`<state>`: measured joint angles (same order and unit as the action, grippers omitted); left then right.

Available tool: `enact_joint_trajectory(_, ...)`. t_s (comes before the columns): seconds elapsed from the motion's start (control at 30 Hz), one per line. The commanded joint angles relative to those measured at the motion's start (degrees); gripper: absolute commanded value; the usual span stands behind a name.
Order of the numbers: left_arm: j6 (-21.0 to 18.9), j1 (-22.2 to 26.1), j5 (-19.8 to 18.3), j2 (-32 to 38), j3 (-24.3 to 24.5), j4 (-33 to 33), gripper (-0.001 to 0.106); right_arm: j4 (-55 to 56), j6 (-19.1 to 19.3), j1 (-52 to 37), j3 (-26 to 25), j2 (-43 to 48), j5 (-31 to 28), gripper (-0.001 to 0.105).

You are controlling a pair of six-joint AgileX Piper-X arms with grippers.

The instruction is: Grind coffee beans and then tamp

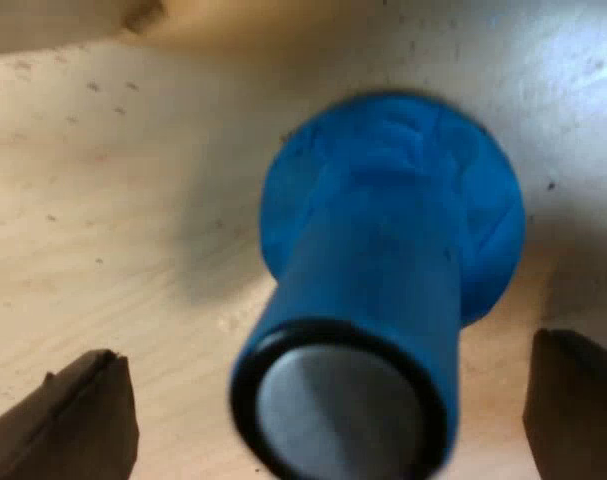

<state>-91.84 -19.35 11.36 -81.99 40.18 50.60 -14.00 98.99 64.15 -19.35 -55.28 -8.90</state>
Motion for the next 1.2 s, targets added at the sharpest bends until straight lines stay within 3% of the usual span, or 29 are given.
enact_joint_trajectory(0.03, -0.8, 0.0, -3.0, 8.7, 0.0, 2.2, 0.079, -0.6, -0.2, 0.1, -1.3, -0.1, 0.1, 0.066)
enact_joint_trajectory(0.23, -0.8, 0.0, -5.6, 18.7, 0.0, 6.4, 0.079, 4.8, -0.2, 0.1, -6.1, -0.2, 0.1, 0.066)
enact_joint_trajectory(0.53, -1.4, 0.0, -6.1, 37.1, 1.2, 12.1, 0.079, 25.5, -0.2, 0.1, -19.3, -0.3, 0.1, 0.066)
enact_joint_trajectory(0.7, -2.7, 0.0, -6.7, 45.5, 5.0, 12.6, 0.079, 36.7, -0.3, 0.1, -27.2, -0.3, 0.1, 0.066)
enact_joint_trajectory(0.8, -2.8, 0.0, -7.4, 49.4, 9.2, 12.6, 0.079, 45.9, -3.6, 0.1, -33.8, -0.3, 0.1, 0.066)
enact_joint_trajectory(0.9, -2.8, 0.0, -7.4, 50.2, 11.1, 12.6, 0.079, 51.7, -3.9, 0.0, -37.8, -0.3, -0.1, 0.066)
enact_joint_trajectory(1.03, -4.7, 0.0, -9.9, 49.8, 17.8, 12.1, 0.079, 58.4, -5.4, -1.7, -43.7, -0.3, -0.6, 0.066)
enact_joint_trajectory(1.2, -6.1, 1.1, -10.2, 46.5, 23.0, 12.1, 0.079, 67.2, -6.2, -14.3, -50.5, 0.6, 0.5, 0.066)
